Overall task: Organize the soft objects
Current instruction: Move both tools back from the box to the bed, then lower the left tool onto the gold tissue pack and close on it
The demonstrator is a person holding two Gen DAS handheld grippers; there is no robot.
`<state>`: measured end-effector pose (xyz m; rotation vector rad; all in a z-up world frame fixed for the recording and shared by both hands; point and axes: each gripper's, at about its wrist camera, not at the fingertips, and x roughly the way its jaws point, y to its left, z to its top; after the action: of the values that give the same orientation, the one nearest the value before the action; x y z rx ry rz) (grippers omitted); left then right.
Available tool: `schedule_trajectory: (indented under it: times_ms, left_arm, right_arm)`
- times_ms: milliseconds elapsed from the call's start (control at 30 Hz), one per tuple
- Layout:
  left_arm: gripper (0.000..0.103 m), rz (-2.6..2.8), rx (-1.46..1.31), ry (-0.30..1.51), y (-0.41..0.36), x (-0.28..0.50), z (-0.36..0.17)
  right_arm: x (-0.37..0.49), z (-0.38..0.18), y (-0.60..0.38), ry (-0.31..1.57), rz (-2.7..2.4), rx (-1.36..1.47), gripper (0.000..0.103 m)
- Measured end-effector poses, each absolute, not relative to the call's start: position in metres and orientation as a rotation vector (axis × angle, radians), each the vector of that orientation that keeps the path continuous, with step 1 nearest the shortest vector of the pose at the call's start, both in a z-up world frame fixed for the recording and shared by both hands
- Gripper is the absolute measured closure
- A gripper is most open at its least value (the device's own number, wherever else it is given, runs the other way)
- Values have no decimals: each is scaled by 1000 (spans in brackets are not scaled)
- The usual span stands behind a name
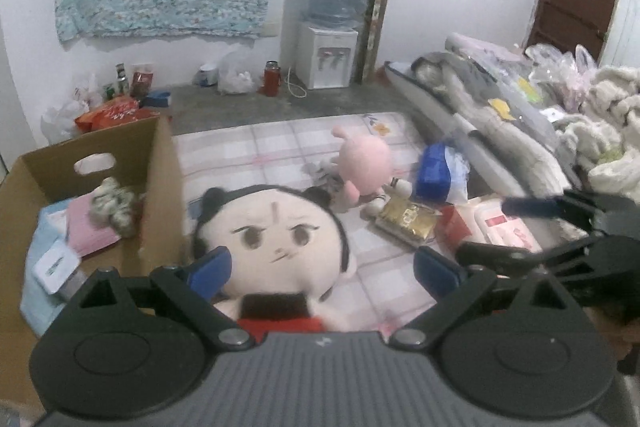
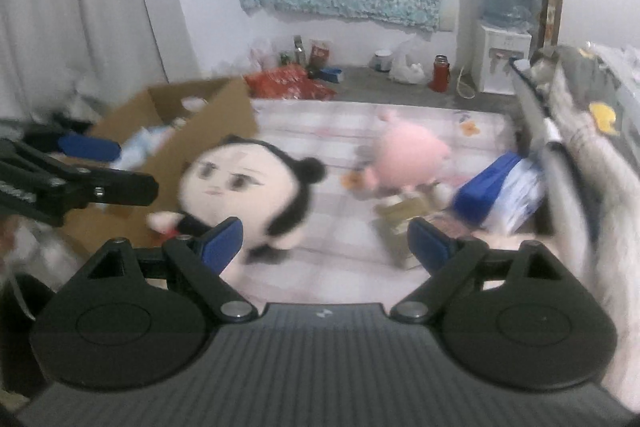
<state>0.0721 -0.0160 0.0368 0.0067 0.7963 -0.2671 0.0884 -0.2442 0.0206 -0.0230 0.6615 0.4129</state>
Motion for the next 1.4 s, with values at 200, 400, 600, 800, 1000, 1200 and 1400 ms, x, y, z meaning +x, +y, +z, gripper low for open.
schedule_trajectory:
  times_ms: [200,400,600,800,1000,1200,1400]
  left_arm:
    - [5,-277,71,814,-62,100,13]
    - [5,-269,134,833,-85,120,-8]
    - [5,-260,155,846,-88,129,-23]
    - [6,-266,129,843,-80,127,-26]
    - [6,-294,49,826,-64,121,-19]
    - [8,-330,-9,861,-54,110,-15]
    - [16,-395,-88,919,-53,100,-20]
  right_arm:
    - [162,-16,-254,747,423,-135,15]
    - [225,-61,-245,871,436,-195,20]
    - [259,-94,-243,992,425,-195,33]
    - [254,-94,-242,1013,457,-180,48]
    - [226,-91,-231,1057,496,-124,48]
    - [182,-91,-225,1088,490,-13,46]
    - [138,-89,-235,1023,495,158,40]
